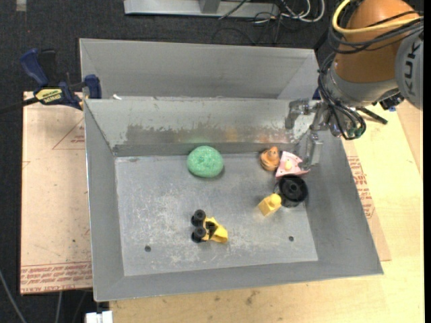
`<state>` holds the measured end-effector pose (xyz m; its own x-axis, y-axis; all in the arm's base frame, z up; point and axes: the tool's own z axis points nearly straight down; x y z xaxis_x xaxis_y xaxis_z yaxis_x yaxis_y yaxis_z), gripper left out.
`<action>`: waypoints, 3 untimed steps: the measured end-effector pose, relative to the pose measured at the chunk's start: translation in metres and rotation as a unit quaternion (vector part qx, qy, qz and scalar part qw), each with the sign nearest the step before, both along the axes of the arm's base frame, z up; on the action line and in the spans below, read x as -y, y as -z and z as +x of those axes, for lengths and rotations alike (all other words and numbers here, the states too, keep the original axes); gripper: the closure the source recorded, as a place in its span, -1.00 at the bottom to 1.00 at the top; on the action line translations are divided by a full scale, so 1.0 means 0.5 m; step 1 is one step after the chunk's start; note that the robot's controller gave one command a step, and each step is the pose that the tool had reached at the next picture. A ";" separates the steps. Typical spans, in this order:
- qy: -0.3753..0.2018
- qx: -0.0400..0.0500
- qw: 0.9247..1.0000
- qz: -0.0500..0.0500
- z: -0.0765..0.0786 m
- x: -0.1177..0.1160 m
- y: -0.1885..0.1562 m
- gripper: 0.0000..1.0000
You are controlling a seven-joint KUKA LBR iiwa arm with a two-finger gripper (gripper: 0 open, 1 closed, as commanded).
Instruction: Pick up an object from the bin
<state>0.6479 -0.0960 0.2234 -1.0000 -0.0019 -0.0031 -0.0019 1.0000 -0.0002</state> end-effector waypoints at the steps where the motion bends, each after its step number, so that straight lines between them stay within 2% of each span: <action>1: 0.000 0.000 1.000 0.000 0.000 0.000 0.000 -1.00; 2: 0.026 0.003 1.000 0.000 -0.030 -0.002 0.103 -1.00; 3: 0.008 -0.003 1.000 0.001 -0.052 0.040 0.167 -1.00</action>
Offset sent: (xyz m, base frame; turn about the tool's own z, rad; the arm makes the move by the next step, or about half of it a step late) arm -0.0241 0.0014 -0.0790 0.0776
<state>0.6217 -0.1162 0.1399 -0.9999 0.0132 0.0021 0.0133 0.9999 0.0025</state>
